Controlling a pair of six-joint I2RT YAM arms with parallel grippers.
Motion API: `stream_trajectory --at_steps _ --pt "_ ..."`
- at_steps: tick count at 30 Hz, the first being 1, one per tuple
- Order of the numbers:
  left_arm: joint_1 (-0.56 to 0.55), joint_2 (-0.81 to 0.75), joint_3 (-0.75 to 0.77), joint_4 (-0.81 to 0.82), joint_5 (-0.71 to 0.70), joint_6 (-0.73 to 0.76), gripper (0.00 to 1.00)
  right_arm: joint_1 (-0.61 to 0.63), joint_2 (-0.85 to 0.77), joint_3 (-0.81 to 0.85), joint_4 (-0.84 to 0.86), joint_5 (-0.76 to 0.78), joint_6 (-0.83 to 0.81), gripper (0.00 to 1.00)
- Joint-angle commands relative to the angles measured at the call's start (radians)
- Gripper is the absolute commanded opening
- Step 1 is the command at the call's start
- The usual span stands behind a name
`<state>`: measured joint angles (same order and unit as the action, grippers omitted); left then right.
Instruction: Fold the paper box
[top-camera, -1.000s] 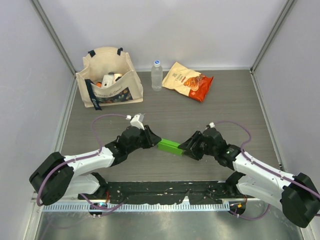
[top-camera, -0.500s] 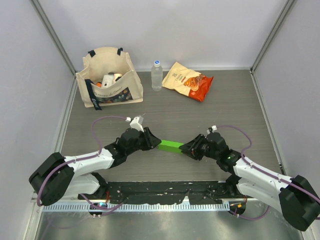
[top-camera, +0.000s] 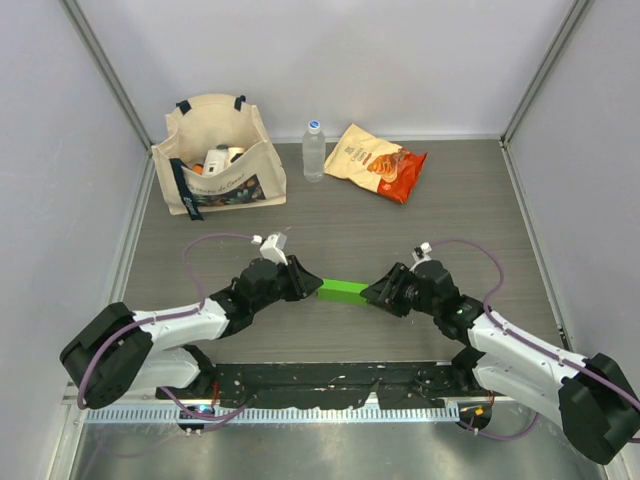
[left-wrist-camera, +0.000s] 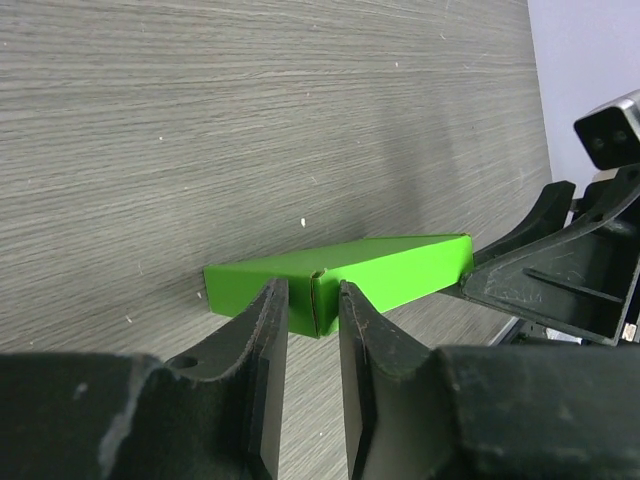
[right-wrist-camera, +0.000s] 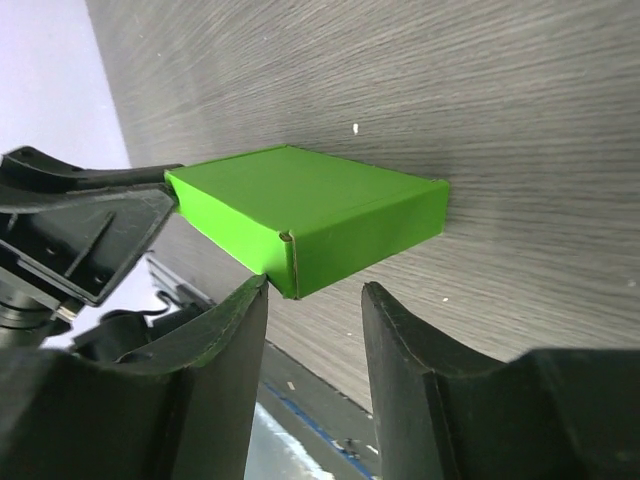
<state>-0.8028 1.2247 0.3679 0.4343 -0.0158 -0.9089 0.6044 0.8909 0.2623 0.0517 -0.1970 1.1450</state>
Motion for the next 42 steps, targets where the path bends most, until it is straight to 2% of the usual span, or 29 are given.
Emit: stream_trajectory --at_steps 1,13,17,21,24,28,31,38,42 --pt "0.001 0.045 -0.032 -0.097 -0.013 0.051 0.26 -0.028 -0.030 0.063 -0.150 0.007 -0.185 0.48" --pt "-0.001 0.030 -0.038 -0.106 -0.019 0.064 0.18 -0.094 -0.017 0.127 -0.153 -0.091 -0.289 0.44" --pt "-0.001 0.035 -0.046 -0.097 -0.018 0.062 0.17 -0.100 0.005 0.152 -0.138 -0.105 -0.297 0.49" --pt "-0.001 0.038 -0.049 -0.089 -0.013 0.061 0.15 -0.101 0.048 0.147 -0.093 -0.124 -0.291 0.49" --pt "-0.001 0.032 -0.055 -0.082 -0.016 0.062 0.13 -0.101 0.074 0.118 -0.067 -0.134 -0.294 0.43" --pt "-0.001 0.001 -0.104 -0.031 -0.024 0.064 0.03 -0.101 0.069 0.065 -0.062 -0.113 -0.312 0.25" --pt "-0.001 -0.028 -0.141 -0.014 -0.019 0.059 0.00 -0.101 0.046 0.023 -0.056 -0.114 -0.315 0.15" --pt "-0.001 -0.077 -0.195 0.023 0.010 0.054 0.00 -0.101 0.019 -0.067 0.033 -0.142 -0.309 0.01" --pt "-0.001 -0.076 -0.216 0.032 0.039 0.035 0.00 -0.101 0.036 -0.095 0.060 -0.170 -0.288 0.01"
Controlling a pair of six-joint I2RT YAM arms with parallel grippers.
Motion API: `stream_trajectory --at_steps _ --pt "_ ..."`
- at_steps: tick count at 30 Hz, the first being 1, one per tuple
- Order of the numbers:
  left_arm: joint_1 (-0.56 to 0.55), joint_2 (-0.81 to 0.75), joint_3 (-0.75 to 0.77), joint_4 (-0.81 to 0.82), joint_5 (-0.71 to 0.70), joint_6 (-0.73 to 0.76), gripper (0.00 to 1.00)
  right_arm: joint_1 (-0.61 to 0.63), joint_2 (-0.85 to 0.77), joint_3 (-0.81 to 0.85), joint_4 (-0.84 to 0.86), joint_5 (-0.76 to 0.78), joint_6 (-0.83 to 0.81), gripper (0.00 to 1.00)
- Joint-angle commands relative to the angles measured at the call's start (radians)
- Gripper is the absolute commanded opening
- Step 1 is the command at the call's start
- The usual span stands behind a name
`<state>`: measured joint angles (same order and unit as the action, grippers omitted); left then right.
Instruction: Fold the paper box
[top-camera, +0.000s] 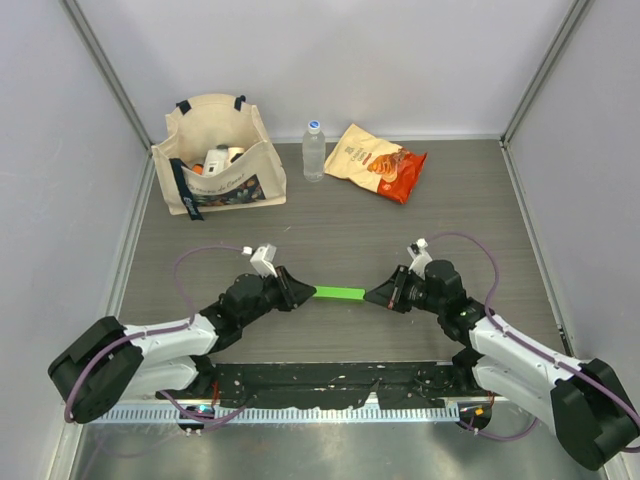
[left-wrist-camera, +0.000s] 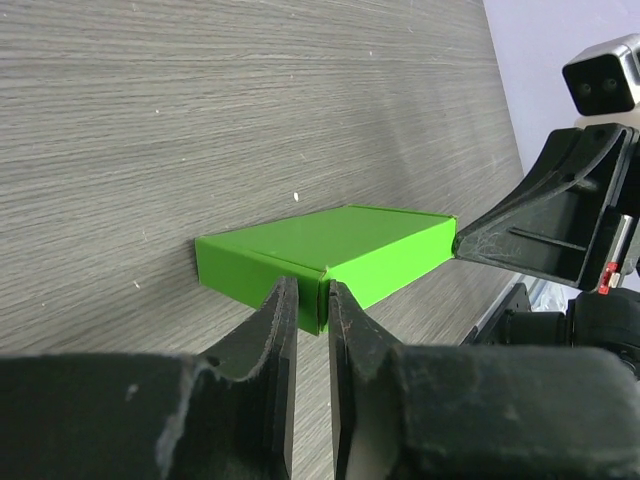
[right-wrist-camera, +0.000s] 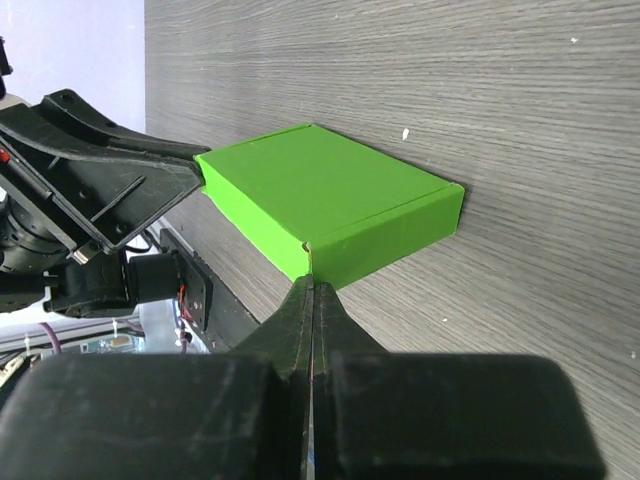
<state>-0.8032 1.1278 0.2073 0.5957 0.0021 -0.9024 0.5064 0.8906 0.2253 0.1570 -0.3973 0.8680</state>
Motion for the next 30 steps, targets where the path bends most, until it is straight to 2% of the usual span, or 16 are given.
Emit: stream_trajectory --at_steps 1,5,8,12,18,23,30 --pt "-0.001 0.021 -0.057 -0.129 0.025 0.017 0.00 -0.003 0.036 -0.063 -0.047 0.031 -0.009 0.01" --pt "-0.001 0.020 -0.066 -0.132 0.016 -0.003 0.04 -0.005 0.019 -0.063 -0.057 0.035 -0.004 0.02" --pt "-0.001 0.013 -0.066 -0.145 0.010 -0.010 0.12 -0.003 0.031 -0.063 -0.060 0.038 -0.003 0.05" --pt "-0.001 -0.029 -0.072 -0.189 0.006 -0.009 0.29 -0.003 0.038 -0.063 -0.073 0.038 -0.006 0.11" --pt "-0.001 -0.203 -0.094 -0.284 -0.034 0.002 0.49 -0.002 -0.015 -0.041 -0.131 0.029 -0.001 0.23" --pt "-0.001 -0.338 -0.069 -0.398 -0.077 0.025 0.56 -0.002 -0.009 -0.004 -0.151 0.038 -0.030 0.29" --pt "0.001 -0.264 -0.008 -0.412 -0.116 0.043 0.67 -0.002 0.113 0.068 -0.132 0.080 -0.093 0.40"
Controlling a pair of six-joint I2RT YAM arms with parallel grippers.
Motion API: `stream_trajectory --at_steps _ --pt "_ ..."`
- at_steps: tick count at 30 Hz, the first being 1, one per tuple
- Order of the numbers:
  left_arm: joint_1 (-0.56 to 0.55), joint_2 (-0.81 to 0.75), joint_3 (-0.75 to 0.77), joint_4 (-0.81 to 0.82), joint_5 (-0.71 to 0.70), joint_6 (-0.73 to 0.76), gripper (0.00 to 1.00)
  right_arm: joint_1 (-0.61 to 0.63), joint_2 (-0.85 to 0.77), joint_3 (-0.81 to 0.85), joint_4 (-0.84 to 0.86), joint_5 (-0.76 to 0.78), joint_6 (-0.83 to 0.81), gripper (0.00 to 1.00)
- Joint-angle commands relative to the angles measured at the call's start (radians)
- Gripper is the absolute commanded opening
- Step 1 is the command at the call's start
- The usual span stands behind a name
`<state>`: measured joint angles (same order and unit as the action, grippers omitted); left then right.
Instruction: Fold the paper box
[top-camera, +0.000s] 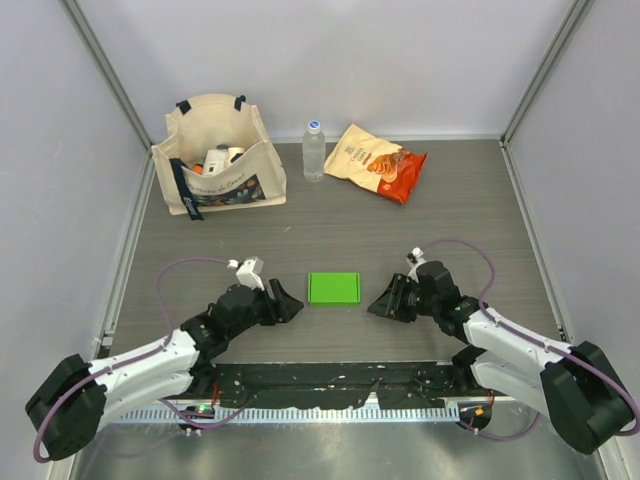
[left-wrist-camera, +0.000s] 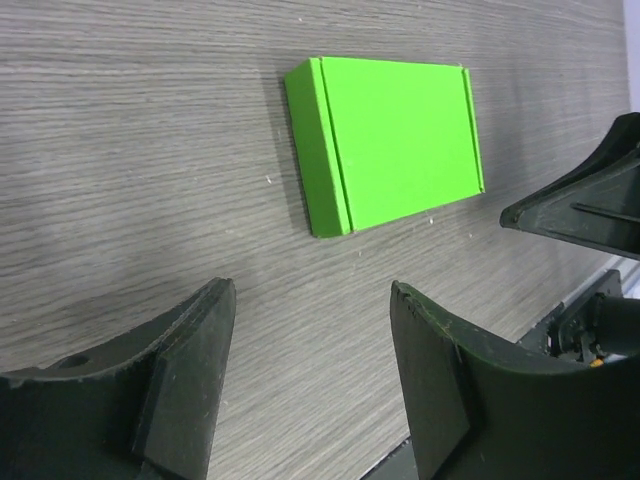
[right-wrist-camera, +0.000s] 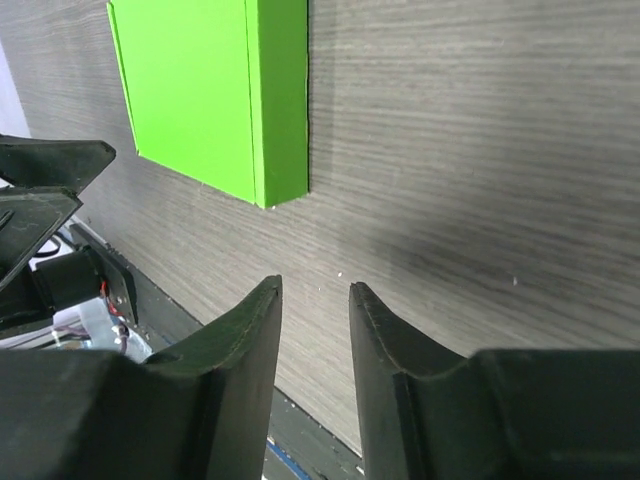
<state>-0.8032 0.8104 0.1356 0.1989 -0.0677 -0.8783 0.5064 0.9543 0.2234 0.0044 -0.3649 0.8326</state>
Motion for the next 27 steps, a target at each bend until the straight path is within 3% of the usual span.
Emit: stream_trajectory --at_steps 1,5,14,20,27 --pt "-0.001 0.073 0.067 -0.001 -0.046 0.016 0.67 -0.002 0.066 0.092 0.034 0.053 -0.062 0.41" --pt "0.004 0.205 0.125 0.062 -0.057 0.028 0.68 -0.003 0.171 0.151 0.063 0.075 -0.087 0.45" --pt "0.101 0.502 0.268 0.154 0.127 0.022 0.70 -0.002 0.399 0.258 0.132 0.054 -0.101 0.46" --pt "0.101 0.662 0.329 0.204 0.230 0.018 0.51 -0.003 0.471 0.266 0.189 0.032 -0.089 0.45" --pt "0.101 0.650 0.303 0.209 0.204 0.010 0.34 0.030 0.478 0.280 0.174 0.046 -0.148 0.40"
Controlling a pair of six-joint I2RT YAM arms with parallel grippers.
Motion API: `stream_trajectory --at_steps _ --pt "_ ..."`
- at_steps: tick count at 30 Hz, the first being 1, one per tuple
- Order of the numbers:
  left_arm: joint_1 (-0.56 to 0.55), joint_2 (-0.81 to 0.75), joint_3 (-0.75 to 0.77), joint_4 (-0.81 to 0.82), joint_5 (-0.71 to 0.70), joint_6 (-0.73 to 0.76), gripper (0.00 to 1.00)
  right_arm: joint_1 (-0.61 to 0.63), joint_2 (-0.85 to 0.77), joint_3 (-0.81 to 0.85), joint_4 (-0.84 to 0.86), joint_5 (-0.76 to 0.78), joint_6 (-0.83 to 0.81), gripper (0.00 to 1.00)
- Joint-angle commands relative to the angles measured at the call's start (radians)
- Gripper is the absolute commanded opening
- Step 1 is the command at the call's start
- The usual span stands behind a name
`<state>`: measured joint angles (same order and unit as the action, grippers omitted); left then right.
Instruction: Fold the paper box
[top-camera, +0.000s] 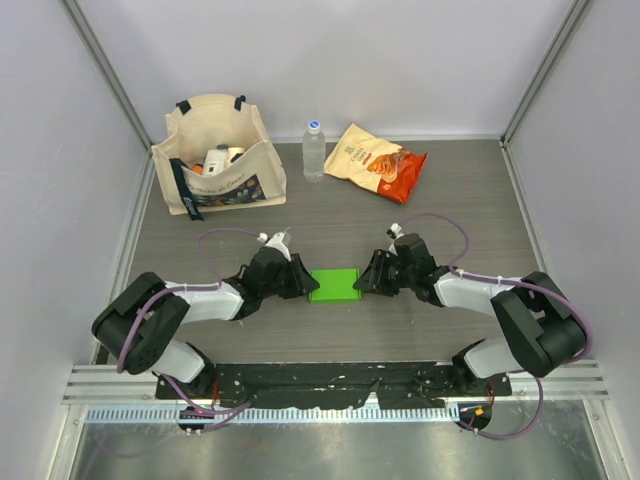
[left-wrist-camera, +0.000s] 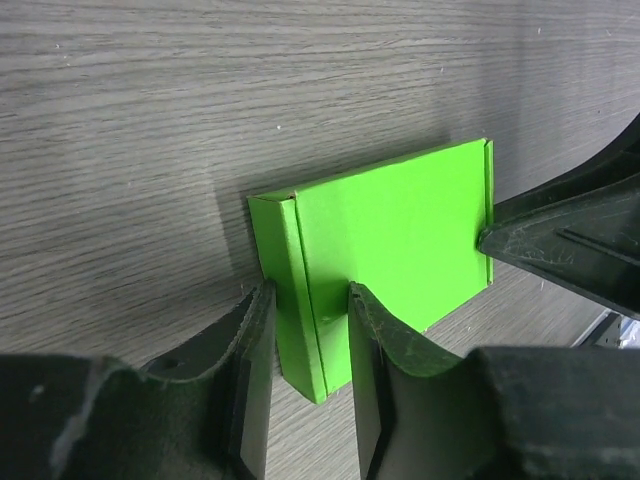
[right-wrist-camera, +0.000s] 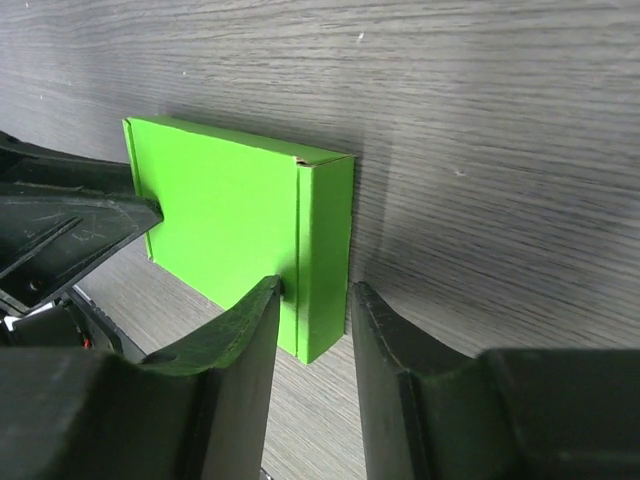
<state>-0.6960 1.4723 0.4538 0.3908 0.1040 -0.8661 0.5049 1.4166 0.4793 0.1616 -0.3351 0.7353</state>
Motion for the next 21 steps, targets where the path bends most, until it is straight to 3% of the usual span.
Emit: stream_trajectory --at_steps 1,4,9,13,17,21 --pt "-0.007 -0.030 -0.024 -0.012 0.014 -0.002 0.33 0.046 0.019 0.030 0.018 0.027 -0.044 0.38" --pt "-0.005 -0.105 -0.035 -0.107 -0.041 -0.011 0.32 0.095 0.030 0.039 0.030 0.031 -0.007 0.35" --pt "-0.007 -0.226 -0.099 -0.178 -0.007 -0.068 0.30 0.234 -0.011 0.015 0.035 0.097 0.070 0.34" --pt "-0.008 -0.389 -0.173 -0.347 0.014 -0.109 0.29 0.374 -0.028 -0.018 0.070 0.142 0.150 0.34" --pt "-0.007 -0.663 -0.184 -0.631 -0.174 -0.154 0.30 0.483 0.044 0.010 0.147 0.166 0.216 0.34" --pt "-0.005 -0.831 -0.188 -0.818 -0.288 -0.209 0.30 0.540 0.142 0.090 0.188 0.157 0.226 0.34"
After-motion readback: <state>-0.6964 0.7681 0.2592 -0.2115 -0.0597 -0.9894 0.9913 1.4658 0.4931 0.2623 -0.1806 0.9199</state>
